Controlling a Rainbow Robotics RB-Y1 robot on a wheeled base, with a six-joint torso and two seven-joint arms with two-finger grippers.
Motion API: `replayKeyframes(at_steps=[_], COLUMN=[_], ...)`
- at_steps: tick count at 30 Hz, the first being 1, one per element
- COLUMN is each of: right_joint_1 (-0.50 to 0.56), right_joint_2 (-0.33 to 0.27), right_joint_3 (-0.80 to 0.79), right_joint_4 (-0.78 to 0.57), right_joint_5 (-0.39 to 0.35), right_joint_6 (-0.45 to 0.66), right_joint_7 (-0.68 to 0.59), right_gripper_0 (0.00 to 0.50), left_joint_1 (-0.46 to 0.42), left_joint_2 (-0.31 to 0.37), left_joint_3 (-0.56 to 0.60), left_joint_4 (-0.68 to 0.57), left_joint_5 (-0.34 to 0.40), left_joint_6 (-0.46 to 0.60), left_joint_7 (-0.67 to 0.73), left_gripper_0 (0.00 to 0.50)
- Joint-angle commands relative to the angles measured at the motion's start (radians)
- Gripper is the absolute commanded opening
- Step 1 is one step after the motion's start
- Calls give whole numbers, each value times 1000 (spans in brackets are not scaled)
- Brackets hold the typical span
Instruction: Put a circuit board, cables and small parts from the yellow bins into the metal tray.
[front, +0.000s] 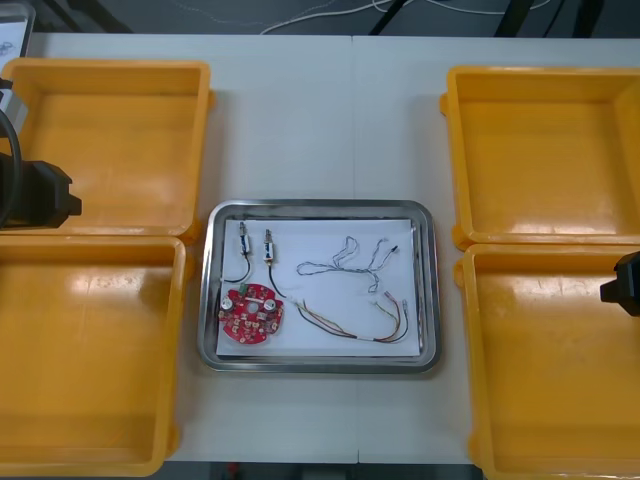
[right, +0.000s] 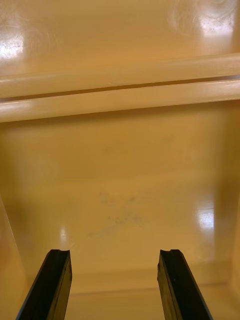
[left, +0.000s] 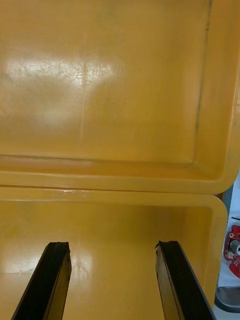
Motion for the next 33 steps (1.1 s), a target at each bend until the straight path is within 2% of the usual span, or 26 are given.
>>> replayKeyframes(at_steps=[1,33], right_joint_1=[11,11], right_joint_2=[5,5], right_joint_3=[-35,-35], right_joint_4=[-28,-28], right_joint_5=[0,0], right_joint_6=[3,3], right_joint_7=[-40,-40], right_gripper_0=[500,500], left_joint_1=[15,15], left_joint_2=[43,43], left_joint_3=[31,31], left_joint_4=[-34,-34], left_joint_5=[-7,-7], left_joint_6=[6,6], left_joint_7=[-124,-124], left_gripper_0=[500,500])
